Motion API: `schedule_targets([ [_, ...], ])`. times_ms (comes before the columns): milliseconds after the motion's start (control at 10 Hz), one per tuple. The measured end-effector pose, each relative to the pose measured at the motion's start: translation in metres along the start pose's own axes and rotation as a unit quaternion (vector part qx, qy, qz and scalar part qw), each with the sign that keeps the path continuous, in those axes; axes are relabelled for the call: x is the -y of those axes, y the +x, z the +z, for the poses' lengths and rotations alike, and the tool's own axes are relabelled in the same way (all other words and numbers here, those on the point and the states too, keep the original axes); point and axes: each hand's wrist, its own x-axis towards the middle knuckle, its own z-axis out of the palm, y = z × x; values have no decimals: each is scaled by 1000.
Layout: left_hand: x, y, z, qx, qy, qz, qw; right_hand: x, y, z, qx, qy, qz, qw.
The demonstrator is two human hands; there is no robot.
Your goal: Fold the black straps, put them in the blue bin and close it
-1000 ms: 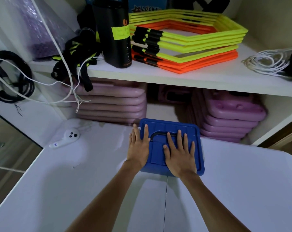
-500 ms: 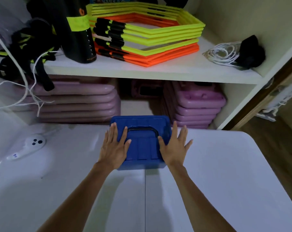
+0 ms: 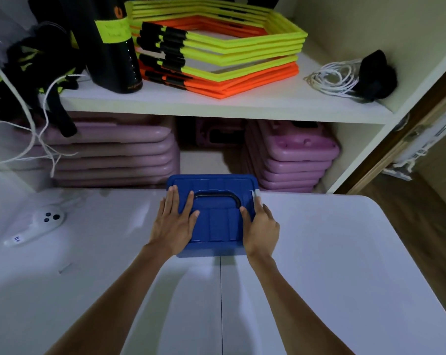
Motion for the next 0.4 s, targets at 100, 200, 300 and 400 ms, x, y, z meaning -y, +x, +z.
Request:
schedule_targets([
  [100, 2, 0, -1, -10, -2, 11, 1000, -2, 5, 0, 20, -28, -13, 999],
  [200, 2, -3, 2, -9, 8, 25, 1000, -6, -2, 1, 66, -82, -17, 994],
  [300, 7, 6, -7, -8, -17, 29, 999, 1, 3, -9, 123, -94, -24, 988],
  [400, 4, -22, 4, -103, -62, 10, 993, -13, -16, -28, 146, -25, -91, 985],
])
